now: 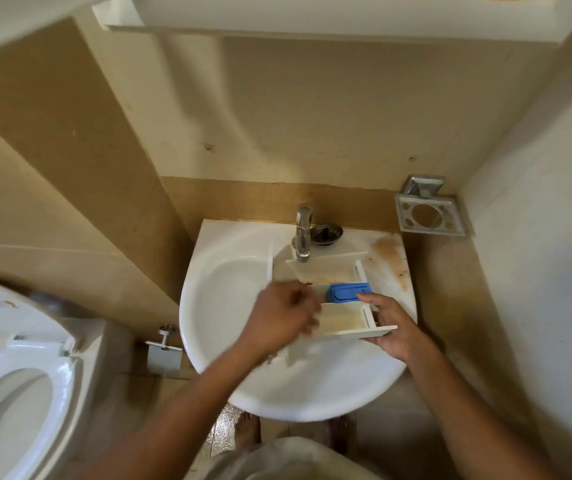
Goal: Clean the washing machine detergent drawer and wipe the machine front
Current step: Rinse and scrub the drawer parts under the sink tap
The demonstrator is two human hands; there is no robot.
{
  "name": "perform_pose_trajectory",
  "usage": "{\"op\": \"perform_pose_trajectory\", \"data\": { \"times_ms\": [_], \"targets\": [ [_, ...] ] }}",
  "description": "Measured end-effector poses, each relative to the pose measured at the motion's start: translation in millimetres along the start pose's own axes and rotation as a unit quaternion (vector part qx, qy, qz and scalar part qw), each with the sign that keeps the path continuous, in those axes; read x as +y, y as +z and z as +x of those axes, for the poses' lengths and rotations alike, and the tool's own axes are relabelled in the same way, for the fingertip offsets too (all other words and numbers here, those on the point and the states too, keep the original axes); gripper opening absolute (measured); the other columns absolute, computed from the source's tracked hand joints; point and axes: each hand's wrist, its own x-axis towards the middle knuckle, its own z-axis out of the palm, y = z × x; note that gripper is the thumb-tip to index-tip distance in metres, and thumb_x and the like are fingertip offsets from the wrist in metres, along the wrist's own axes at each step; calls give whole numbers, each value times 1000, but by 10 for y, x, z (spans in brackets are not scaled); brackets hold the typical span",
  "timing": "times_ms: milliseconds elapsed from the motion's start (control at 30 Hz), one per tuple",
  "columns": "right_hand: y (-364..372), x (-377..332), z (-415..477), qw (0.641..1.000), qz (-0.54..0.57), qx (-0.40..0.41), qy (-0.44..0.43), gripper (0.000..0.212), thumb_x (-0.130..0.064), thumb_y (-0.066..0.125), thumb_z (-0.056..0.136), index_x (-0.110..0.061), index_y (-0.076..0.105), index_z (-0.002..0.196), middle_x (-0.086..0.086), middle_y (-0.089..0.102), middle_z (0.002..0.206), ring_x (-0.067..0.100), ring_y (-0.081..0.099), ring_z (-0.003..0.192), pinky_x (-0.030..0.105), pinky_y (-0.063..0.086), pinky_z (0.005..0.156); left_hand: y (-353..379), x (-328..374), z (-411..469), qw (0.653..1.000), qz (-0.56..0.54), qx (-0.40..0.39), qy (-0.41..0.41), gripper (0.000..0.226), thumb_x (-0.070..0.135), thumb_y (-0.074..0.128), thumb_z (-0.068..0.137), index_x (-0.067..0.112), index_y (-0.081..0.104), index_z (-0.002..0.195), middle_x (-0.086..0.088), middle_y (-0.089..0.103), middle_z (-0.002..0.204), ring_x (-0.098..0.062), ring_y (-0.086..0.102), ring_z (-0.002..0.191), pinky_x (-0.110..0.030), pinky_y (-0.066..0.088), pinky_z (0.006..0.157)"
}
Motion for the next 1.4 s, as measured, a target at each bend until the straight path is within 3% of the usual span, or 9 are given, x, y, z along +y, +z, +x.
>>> {"op": "perform_pose_trajectory", "data": {
  "times_ms": [100,167,267,367,467,633,933,1200,1400],
  "targets": [
    [-45,10,68,1000,20,0,8,52,-33,80,72,-11,68,118,16,72,101,29,71,89,35,59,67,-184,334,596,976,150,110,116,17,17,59,98,17,76,95,0,77,87,-11,68,69,-25,57,72],
    [-65,-9,100,999,34,-9,10,51,-33,78,73,-10,68,118,16,71,102,29,70,89,35,59,67,-271,478,996,949,244,118,159,24,12,57,99,15,72,117,-5,72,117,-13,65,93,-20,48,83],
    [-96,-54,140,998,50,-28,20,50,-32,77,70,-10,70,114,13,73,93,26,70,82,34,59,62,-310,552,1426,893,411,36,180,42,6,58,97,12,58,139,-10,54,143,-27,52,128,-32,41,107],
    [-120,-61,186,998,56,-23,31,52,-32,80,67,-10,69,114,12,74,88,26,71,80,33,59,61,-312,562,1631,833,517,-48,190,48,0,60,94,9,56,141,-13,52,144,-32,51,130,-38,43,109],
    [-110,-6,226,998,46,-20,35,56,-32,82,69,-9,69,119,14,72,95,27,71,82,33,59,63,-326,582,1733,814,540,-77,197,49,1,56,97,8,52,145,-14,48,149,-31,48,135,-34,37,111],
    [-132,36,232,999,34,-10,32,61,-31,84,69,-7,68,123,17,71,102,31,69,92,37,60,70,-385,580,1775,820,528,-129,179,57,20,61,100,8,42,152,-11,37,160,-29,40,142,-35,32,116],
    [-258,-79,229,997,75,-6,17,51,-28,81,71,-10,68,116,15,73,94,31,68,90,40,61,72,-160,569,1842,852,503,-36,143,44,39,67,94,6,63,122,-13,55,121,-28,57,111,-35,46,93],
    [-245,-52,246,996,86,-6,23,52,-28,79,74,-8,67,121,15,72,94,29,70,83,37,60,64,-68,537,1820,867,483,4,127,47,41,65,95,8,60,128,-13,54,125,-28,56,112,-36,47,94],
    [10,79,279,998,51,-25,13,55,-34,82,68,-10,70,117,14,73,94,27,71,83,37,59,73,-46,524,1803,862,490,7,125,45,38,62,98,6,58,129,-15,53,126,-29,55,113,-38,49,95]
  ]
}}
